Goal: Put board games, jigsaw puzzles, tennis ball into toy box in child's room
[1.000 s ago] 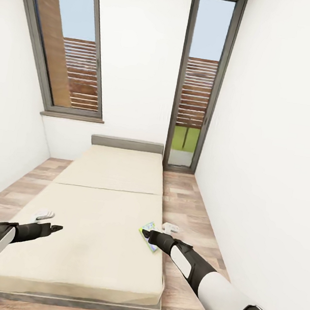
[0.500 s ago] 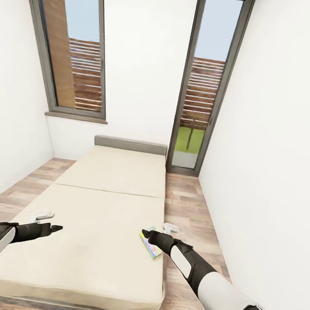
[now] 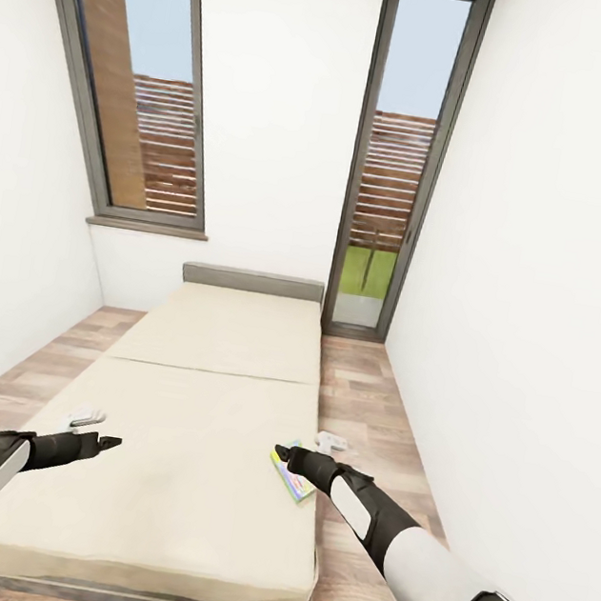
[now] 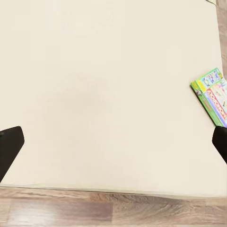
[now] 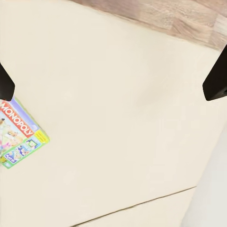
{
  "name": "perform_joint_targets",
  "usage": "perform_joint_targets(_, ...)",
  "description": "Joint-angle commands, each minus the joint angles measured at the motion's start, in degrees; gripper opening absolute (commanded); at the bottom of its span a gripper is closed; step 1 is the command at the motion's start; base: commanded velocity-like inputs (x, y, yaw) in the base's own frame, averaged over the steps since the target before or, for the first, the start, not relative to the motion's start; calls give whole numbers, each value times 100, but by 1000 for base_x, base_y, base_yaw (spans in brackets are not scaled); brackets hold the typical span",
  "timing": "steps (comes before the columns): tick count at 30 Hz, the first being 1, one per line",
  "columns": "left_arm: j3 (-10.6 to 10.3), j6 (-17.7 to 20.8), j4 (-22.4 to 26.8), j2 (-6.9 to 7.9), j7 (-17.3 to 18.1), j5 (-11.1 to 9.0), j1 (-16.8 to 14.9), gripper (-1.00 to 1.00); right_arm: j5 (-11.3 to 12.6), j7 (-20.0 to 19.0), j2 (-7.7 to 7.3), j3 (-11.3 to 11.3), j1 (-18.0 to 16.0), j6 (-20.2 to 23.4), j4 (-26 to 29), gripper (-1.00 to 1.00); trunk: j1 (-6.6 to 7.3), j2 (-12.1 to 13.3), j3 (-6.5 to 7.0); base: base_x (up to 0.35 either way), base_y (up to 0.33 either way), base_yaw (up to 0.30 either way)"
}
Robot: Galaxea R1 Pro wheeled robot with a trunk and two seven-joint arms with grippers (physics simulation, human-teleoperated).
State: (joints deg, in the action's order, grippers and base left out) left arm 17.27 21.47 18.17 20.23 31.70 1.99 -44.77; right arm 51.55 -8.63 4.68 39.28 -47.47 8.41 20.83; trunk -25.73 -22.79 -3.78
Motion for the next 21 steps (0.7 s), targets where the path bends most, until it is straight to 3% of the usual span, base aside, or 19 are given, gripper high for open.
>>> perform_joint_targets(1,48,50,6,-3,29,21,-5,100,31,-7,-2,19,-8,12,-1,100,-5,-13,-13,128,-85,0)
perform_joint_targets(21,47,50,6,-5,31,21,-5,100,31,-7,-2,19,-8,8,-2,100,-5,-13,-13,108,-98,0)
